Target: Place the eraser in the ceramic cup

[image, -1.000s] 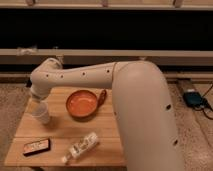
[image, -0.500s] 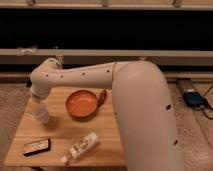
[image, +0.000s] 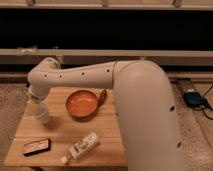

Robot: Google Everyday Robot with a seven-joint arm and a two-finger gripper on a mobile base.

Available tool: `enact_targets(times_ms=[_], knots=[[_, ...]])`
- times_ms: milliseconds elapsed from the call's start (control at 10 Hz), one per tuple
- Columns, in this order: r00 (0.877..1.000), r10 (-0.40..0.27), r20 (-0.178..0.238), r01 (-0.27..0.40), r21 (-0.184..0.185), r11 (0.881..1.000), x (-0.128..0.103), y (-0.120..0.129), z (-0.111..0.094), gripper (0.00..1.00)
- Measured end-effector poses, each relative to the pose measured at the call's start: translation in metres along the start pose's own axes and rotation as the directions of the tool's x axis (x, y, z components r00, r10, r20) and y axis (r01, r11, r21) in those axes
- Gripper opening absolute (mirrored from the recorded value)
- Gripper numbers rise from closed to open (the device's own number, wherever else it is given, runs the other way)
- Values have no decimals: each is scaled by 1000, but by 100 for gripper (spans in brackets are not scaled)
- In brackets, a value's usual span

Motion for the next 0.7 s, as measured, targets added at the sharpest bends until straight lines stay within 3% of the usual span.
enact_targets(times_ms=[200, 500, 700], knots=[[997, -71, -5, 71, -27, 997, -8, 37, -1, 80], [981, -190, -35, 185, -109, 977, -15, 109, 11, 80], [943, -318, -101, 294, -198, 935, -5, 154, 30, 80]])
